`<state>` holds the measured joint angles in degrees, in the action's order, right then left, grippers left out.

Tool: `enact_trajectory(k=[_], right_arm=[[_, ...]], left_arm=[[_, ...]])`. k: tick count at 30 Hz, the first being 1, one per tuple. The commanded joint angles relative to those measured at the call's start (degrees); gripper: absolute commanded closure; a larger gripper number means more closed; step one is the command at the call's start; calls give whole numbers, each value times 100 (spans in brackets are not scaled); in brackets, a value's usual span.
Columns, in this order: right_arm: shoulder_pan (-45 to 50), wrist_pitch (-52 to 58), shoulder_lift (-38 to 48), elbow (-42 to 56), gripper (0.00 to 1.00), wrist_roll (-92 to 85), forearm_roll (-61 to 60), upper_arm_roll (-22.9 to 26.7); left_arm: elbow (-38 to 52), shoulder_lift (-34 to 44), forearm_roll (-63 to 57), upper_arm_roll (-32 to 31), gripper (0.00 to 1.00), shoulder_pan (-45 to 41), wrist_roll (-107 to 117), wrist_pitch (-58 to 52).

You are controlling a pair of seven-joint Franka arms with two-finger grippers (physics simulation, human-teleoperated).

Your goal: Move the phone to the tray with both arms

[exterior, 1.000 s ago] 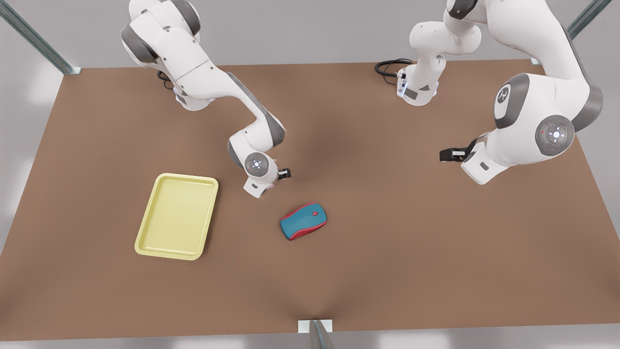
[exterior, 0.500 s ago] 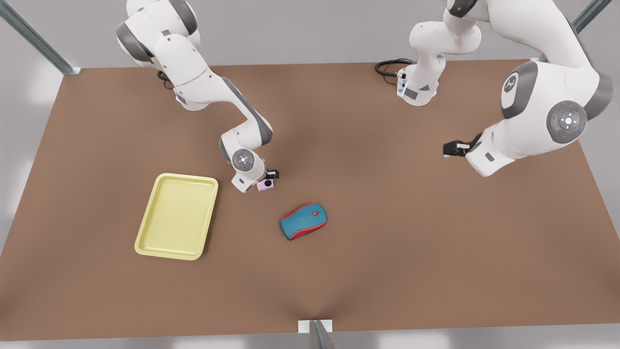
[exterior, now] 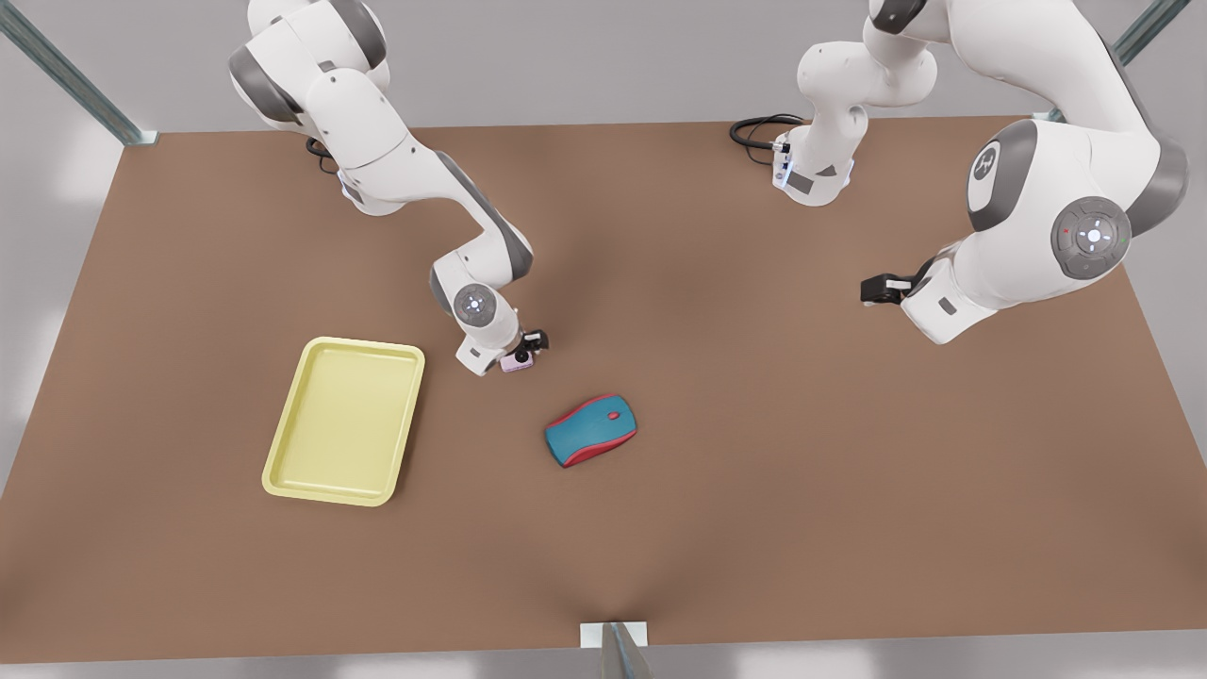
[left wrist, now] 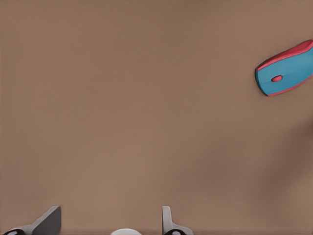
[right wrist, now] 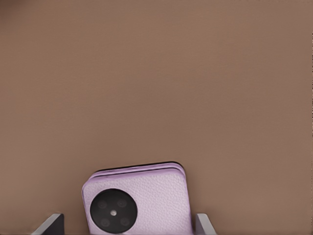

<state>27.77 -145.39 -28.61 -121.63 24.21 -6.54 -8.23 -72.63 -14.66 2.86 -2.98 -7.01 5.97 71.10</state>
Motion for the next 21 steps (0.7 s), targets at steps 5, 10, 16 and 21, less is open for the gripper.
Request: enact_trajectory(k=[5,10,16,21], right_arm=[[9,-7,-31,-45,0,-1024,258,5],[26,2,-75,-62,0,-1041,302,-3],[27,-7,-57,-62,19,-1041,311,-3],[-61,275,294,-18,24,-1103,302,40]], left_arm=[[3,7,-13,-1,0,-2,168,-8],[3,7,4,-1,0,-37,212,-8],[3,-2,4,-1,0,-46,212,-8],[-6,-2,4,-1,0,-46,212,0]])
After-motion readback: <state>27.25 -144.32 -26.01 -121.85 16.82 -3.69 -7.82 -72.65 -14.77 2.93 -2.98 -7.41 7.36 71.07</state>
